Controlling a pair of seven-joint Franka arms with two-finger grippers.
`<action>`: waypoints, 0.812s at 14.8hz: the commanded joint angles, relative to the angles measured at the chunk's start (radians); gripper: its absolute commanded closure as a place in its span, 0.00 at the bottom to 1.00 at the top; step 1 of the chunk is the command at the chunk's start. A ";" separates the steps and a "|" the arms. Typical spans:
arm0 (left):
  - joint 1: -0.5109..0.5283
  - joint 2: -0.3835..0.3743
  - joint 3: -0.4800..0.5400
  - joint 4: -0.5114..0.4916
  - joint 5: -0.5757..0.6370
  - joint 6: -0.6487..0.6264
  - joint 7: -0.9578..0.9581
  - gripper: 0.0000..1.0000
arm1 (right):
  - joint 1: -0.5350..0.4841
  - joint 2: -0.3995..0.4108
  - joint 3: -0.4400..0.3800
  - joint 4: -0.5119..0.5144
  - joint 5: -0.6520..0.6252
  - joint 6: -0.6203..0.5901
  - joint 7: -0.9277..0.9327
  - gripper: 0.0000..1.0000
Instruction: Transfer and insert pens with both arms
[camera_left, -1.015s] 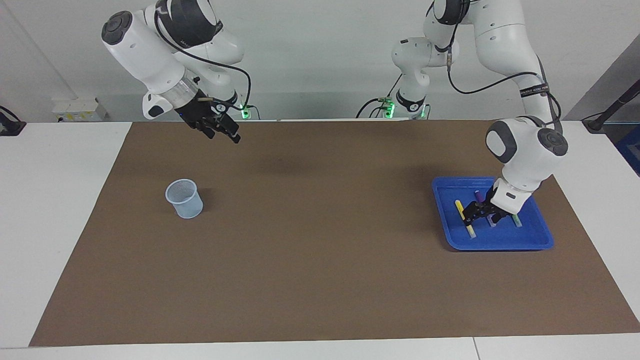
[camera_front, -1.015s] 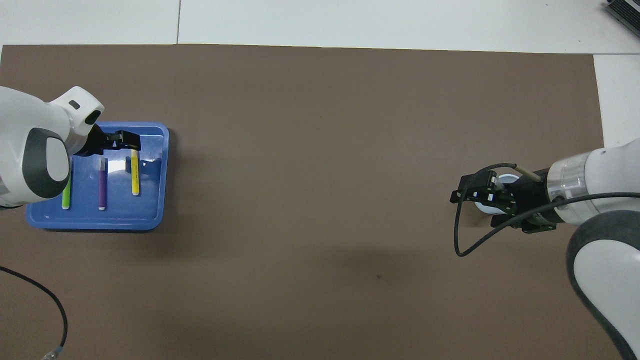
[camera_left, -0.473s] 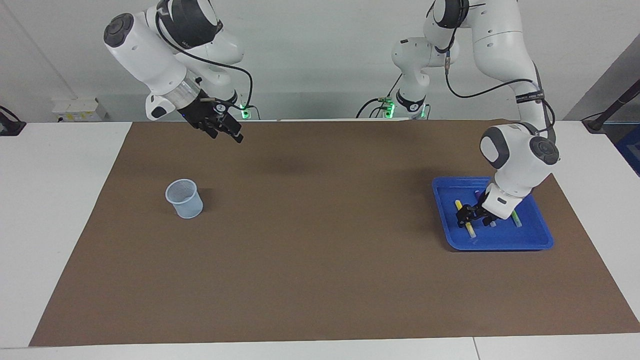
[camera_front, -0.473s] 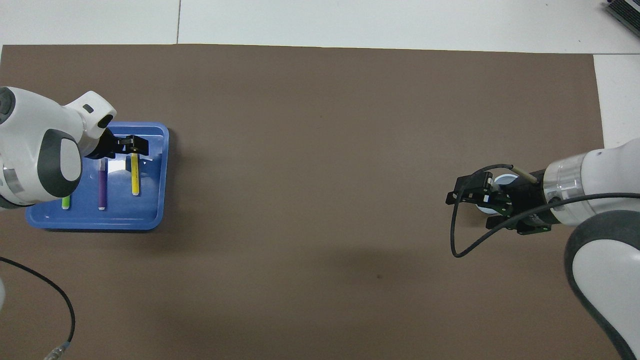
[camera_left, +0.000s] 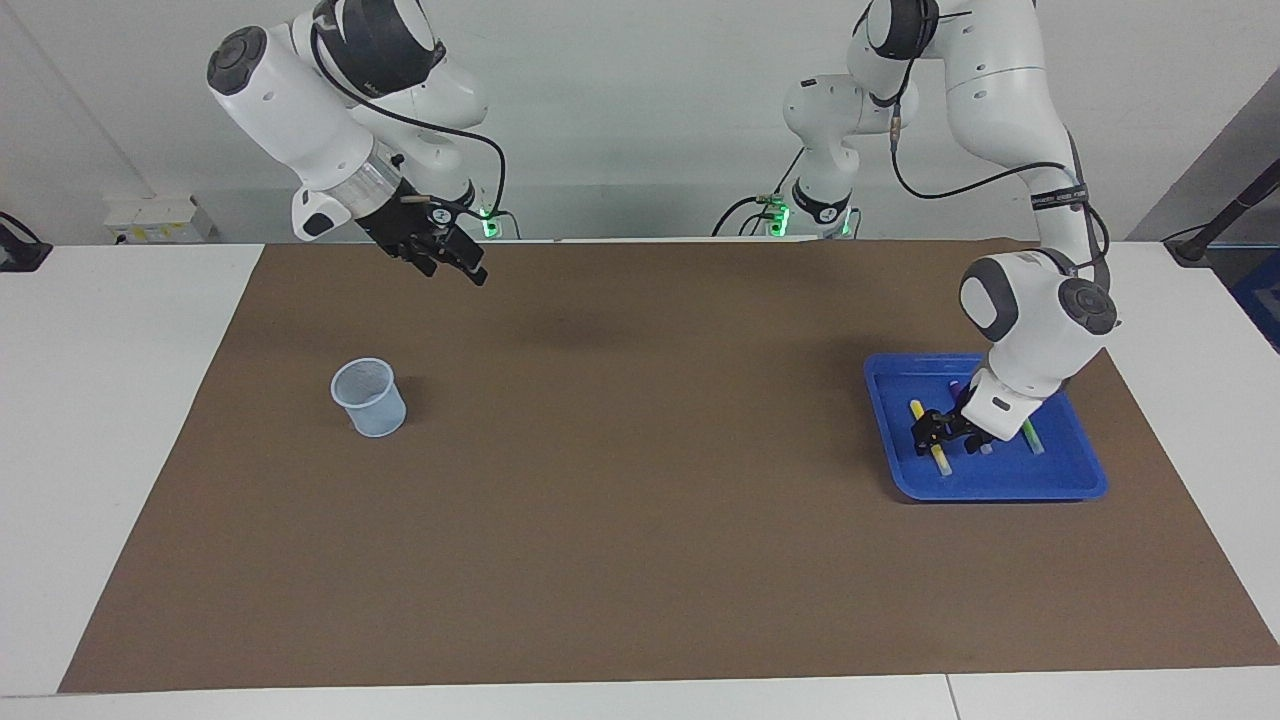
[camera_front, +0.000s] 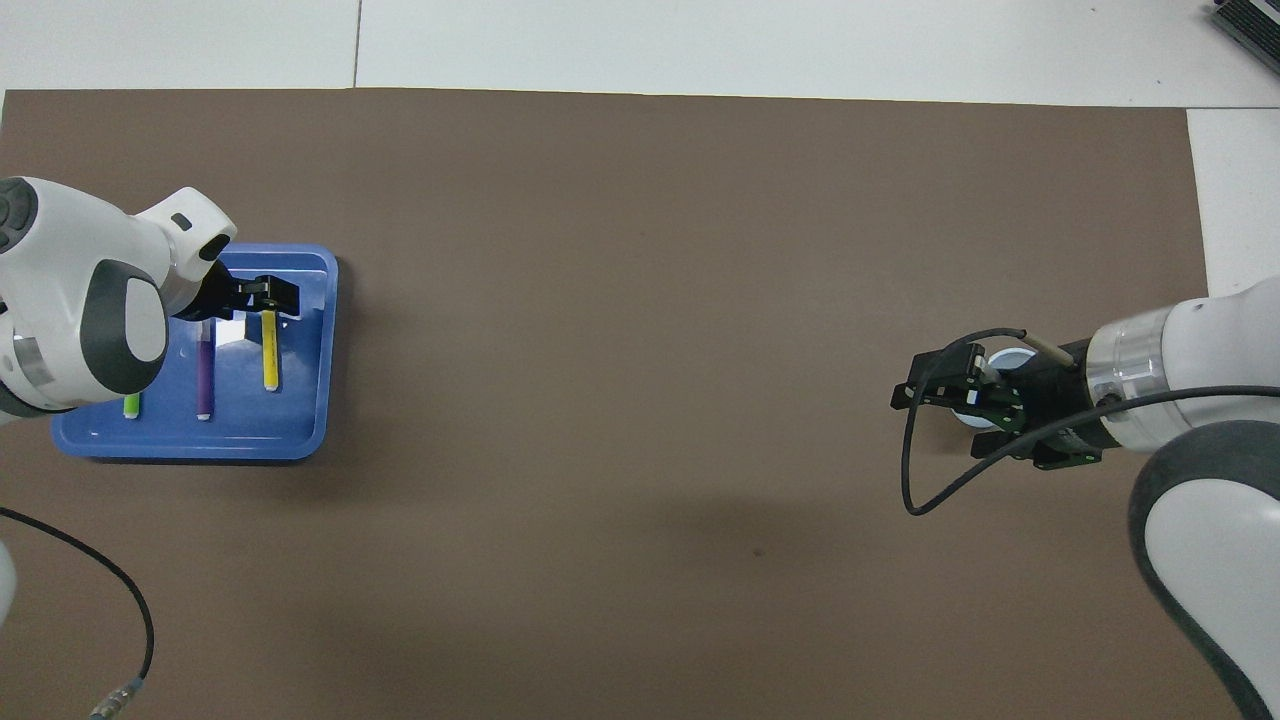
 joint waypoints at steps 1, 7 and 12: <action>0.003 0.009 0.004 0.002 -0.026 0.013 0.034 0.22 | 0.000 -0.029 0.002 -0.034 0.026 0.026 0.015 0.00; 0.000 0.011 0.004 0.004 -0.040 0.018 0.040 0.57 | 0.000 -0.023 0.002 -0.035 0.137 0.089 0.040 0.00; -0.001 0.011 0.004 0.004 -0.040 0.019 0.042 0.83 | 0.127 -0.015 0.004 -0.051 0.175 0.205 0.209 0.00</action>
